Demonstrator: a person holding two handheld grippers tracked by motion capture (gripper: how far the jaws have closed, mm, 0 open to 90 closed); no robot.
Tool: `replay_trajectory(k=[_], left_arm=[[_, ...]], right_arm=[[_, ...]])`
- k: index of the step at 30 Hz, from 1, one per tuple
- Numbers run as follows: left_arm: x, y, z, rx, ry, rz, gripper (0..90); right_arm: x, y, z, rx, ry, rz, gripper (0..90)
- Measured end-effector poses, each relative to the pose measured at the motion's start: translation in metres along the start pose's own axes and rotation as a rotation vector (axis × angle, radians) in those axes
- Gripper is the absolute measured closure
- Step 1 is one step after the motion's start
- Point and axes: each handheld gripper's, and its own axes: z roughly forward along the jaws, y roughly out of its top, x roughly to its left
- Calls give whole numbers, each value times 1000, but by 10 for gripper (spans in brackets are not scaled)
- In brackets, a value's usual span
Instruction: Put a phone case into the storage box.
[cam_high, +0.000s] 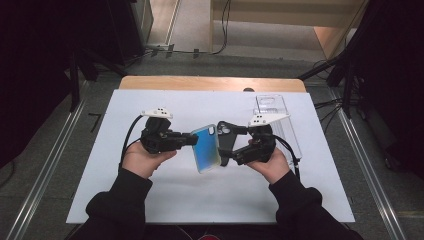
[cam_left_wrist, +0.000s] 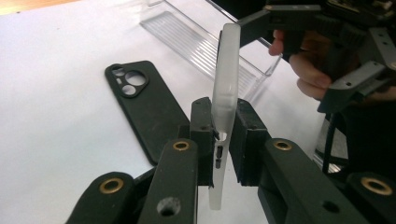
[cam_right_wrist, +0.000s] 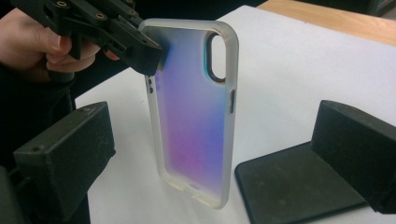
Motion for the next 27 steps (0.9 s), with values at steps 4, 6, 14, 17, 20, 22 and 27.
replay_trajectory(k=[4, 6, 14, 17, 20, 22, 27], left_arm=[[-1, 0, 0, -5, 23, -14, 815], [-1, 0, 0, -5, 35, -24, 815], [-1, 1, 0, -22, 70, -61, 816], [-3, 1, 2, -24, 86, -70, 815], [-6, 1, 3, -14, 99, -65, 815], [-8, 1, 4, -15, 103, -64, 815], [-11, 2, 5, -32, 111, -72, 815]], right_arm=[[7, -1, 6, 1, -54, 23, 0], [10, -2, 9, 1, -70, 37, 0], [21, -4, 16, -22, -165, 44, 0], [25, -5, 20, -27, -186, 58, 0], [27, -7, 25, -25, -210, 68, 0], [29, -7, 28, -25, -216, 71, 0], [31, -8, 32, -26, -239, 83, 0]])
